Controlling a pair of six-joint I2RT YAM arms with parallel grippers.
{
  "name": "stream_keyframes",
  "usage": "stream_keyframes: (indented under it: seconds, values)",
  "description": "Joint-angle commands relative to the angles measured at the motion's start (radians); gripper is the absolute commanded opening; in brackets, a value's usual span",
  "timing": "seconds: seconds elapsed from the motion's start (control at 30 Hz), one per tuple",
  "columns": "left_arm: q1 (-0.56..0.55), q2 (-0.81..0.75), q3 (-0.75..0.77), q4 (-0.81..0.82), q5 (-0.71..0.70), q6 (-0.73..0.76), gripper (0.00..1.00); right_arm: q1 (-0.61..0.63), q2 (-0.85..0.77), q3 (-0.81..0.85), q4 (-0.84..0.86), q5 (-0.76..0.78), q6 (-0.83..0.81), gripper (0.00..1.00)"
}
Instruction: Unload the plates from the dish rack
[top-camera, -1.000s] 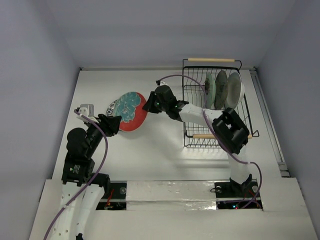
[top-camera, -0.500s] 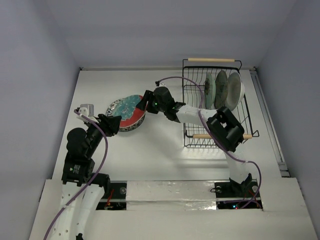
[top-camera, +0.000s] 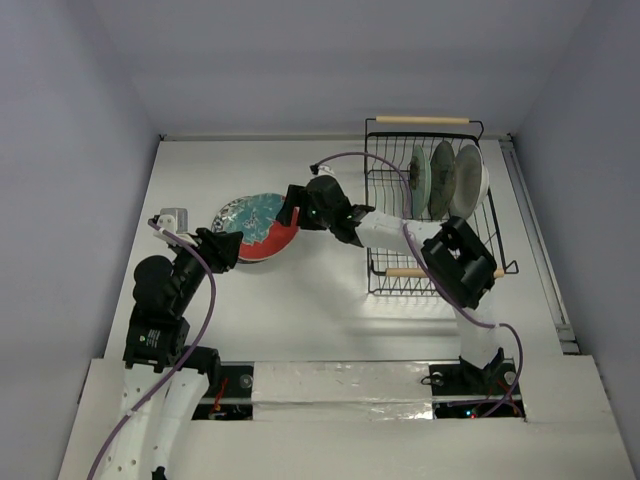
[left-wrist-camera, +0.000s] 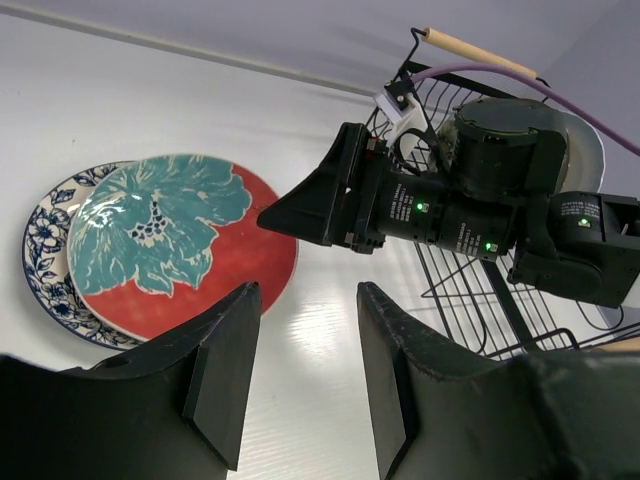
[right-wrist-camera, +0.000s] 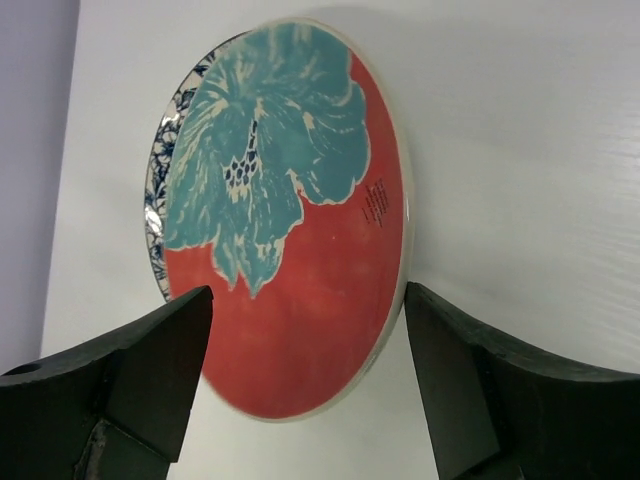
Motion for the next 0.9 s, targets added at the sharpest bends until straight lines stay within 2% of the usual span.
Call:
stream_keyframes:
  seconds: [0.0,0.17,0.2,0.23,0.3,0.33,0.47,0.6,0.63,0.73,0.77,0.87]
  values:
    - [0.003,-0.012,0.002,0.036,0.011,-0.009,0.40,0.014,-0.046,0.031,-0.005,0.055,-0.055,0.82]
    - [0.003,-0.013,0.002,0.036,0.011,-0.009,0.40,0.034,0.001,0.095,-0.051,0.031,-0.078,0.80]
    - [0.003,-0.013,0.002,0.035,0.011,-0.009,0.40,0.034,0.003,0.097,-0.051,0.031,-0.076,0.78]
    - [0.003,-0.013,0.000,0.036,0.011,-0.009,0.40,0.034,0.009,0.102,-0.051,0.028,-0.076,0.70]
    - [0.003,-0.013,0.000,0.038,0.013,-0.009,0.40,0.034,0.012,0.109,-0.060,0.031,-0.078,0.68]
    - [0.003,-0.013,0.000,0.038,0.011,-0.009,0.40,0.034,0.012,0.112,-0.060,0.034,-0.078,0.63]
    - [0.003,-0.018,0.000,0.036,0.013,-0.009,0.40,0.043,-0.002,0.112,-0.068,0.046,-0.102,0.60]
    - [0.003,-0.019,0.000,0.036,0.013,-0.009,0.40,0.062,-0.113,0.102,-0.073,0.097,-0.176,0.31]
    - [0.003,-0.018,0.000,0.036,0.011,-0.011,0.40,0.062,-0.141,0.100,-0.074,0.109,-0.188,0.16]
    - [0.003,-0.018,0.004,0.035,0.010,-0.011,0.40,0.062,-0.282,0.057,-0.073,0.199,-0.248,0.00]
    - [0.003,-0.021,0.002,0.035,0.008,-0.011,0.40,0.062,-0.319,0.046,-0.083,0.278,-0.284,0.00]
    - [0.003,-0.023,0.000,0.036,0.008,-0.011,0.40,0.033,-0.437,0.019,-0.171,0.389,-0.338,0.00]
